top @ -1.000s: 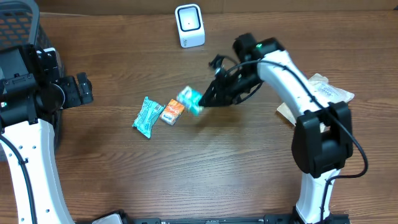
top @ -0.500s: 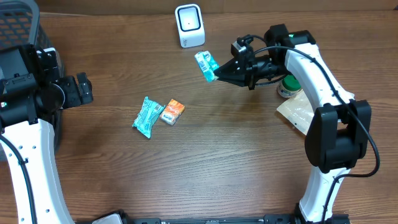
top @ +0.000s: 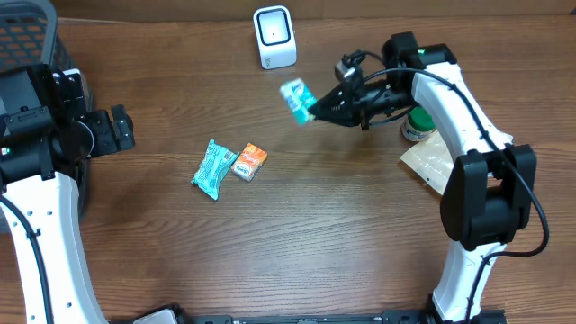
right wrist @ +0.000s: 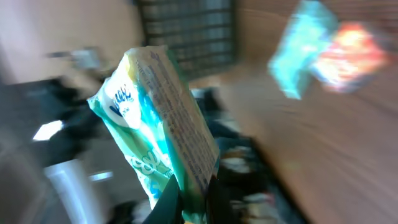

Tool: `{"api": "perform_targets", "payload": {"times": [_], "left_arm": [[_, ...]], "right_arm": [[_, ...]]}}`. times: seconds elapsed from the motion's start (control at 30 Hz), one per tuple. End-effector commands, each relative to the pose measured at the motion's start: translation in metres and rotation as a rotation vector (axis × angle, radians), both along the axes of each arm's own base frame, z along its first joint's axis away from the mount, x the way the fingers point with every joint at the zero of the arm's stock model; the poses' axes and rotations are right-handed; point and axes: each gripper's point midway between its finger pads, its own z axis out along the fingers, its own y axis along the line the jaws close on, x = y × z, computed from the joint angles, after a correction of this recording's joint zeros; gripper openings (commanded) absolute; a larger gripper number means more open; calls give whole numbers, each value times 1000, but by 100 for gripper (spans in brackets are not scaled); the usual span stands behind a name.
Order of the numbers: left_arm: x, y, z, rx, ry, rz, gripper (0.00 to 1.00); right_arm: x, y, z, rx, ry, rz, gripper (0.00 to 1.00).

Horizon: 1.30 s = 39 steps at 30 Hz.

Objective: Scan the item barcode
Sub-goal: 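Carry the Kleenex pack to the scanner and hold it in front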

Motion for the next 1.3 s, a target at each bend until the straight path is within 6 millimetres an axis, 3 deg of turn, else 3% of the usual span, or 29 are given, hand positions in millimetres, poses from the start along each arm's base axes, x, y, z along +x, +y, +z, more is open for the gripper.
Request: {"api": "perform_targets", "payload": {"times": [0.0,0.1,0.2,0.5,0.63,0.77,0.93,1.07,1.27], "left_arm": [[3,-3,1,1,-6,-20,100],[3,-3,1,1,-6,-21,100],[3,-3,1,1,-6,-20,100],[3,-3,1,1,-6,-20,99],[3,-3,1,1,-6,-20,100],[3,-3,1,1,-5,-21,99],[3,-3,1,1,-6,-20,100],[3,-3,1,1,-6,-20,100],[3,-3,1,1,-6,-20,99]], "right_arm": [[-4,3,-42,-346,-108,51,4],[3,-1,-57,-567,-194,53,4],[29,-11,-50,-790,-314,-27,4],[120,-28,44,-1262,-889,-422,4],[159,-14,77,-1306,-1117,-574,4],[197,-4,90,-1313,-1269,-692,4],[234,17,69,-1338,-1441,-655,4],[252,31,30,-1420,-1561,-497,4],[261,47,-27,-1491,-1624,-326,4]]}}
